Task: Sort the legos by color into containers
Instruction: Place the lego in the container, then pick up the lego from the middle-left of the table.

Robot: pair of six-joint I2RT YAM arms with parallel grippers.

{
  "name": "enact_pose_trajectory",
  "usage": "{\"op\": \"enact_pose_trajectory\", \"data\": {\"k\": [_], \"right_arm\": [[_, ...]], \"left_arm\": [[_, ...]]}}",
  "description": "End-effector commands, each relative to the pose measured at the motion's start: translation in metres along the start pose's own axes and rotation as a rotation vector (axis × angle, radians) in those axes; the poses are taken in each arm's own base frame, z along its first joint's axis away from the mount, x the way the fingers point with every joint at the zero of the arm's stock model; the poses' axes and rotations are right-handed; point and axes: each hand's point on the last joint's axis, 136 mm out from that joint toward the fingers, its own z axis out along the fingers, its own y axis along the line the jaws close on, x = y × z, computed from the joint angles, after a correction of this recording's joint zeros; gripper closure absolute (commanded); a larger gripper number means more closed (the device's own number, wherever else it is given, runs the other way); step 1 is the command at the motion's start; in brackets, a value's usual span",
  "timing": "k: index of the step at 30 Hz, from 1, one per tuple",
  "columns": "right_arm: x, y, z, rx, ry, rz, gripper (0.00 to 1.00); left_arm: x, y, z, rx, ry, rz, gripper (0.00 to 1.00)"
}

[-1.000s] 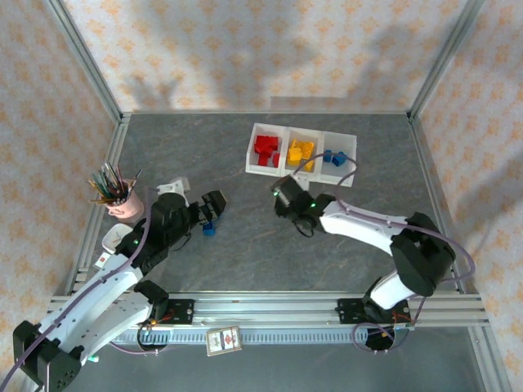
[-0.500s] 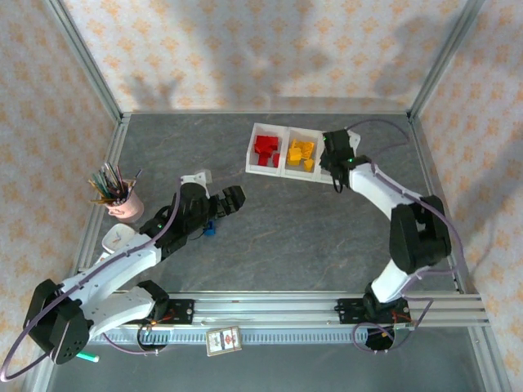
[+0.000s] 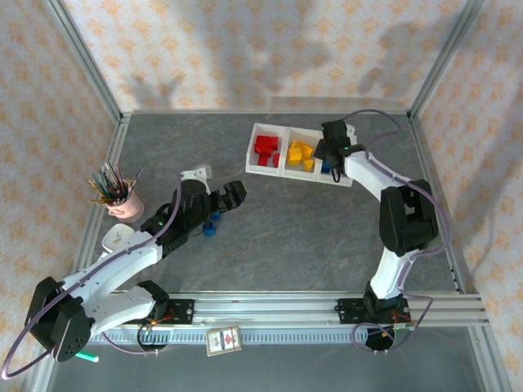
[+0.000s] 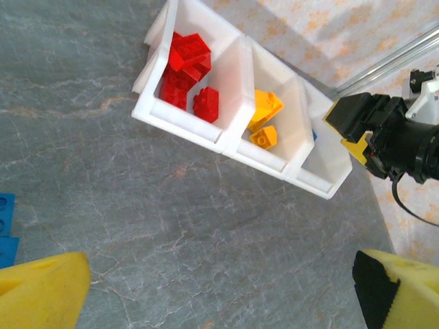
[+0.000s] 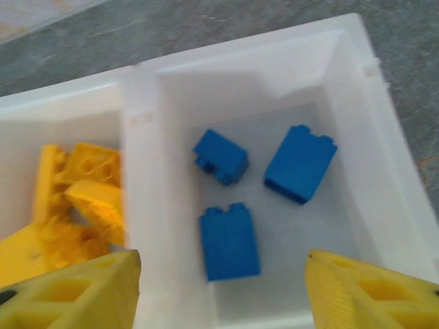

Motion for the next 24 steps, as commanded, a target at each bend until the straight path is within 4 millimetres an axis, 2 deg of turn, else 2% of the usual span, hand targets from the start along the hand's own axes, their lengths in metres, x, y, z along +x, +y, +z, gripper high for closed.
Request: {"op": "enact_pose_trajectory", "data": {"k": [1,11,15,19,24], "right_arm": [[0.013,0.036,-0.045,-0.101,-0.008,-0.050,0.33],[0.143,0.152,-0.117,-0.380,0.136,-0.180,0.25],[0.188,0.198,-0.139,-0.468,0.183,-0.233,0.21],[0.231,0.238,-0.147,-0.512,0.225,-0.287,0.18],[0.274,0.279,-0.144,-0.516,0.261,-0.373,0.17]], "left_arm": [[-0.015,0.002,-0.018,-0.031,-0.063,0.015,0.01],[-0.017,0.048,-0.077,-0.204,-0.143,-0.021,0.01],[-0.021,0.058,-0.098,-0.229,-0.185,-0.046,0.01],[-0.022,0.068,-0.114,-0.259,-0.215,-0.068,0.01],[-0.025,0.076,-0.130,-0.279,-0.258,-0.103,0.01]]}}
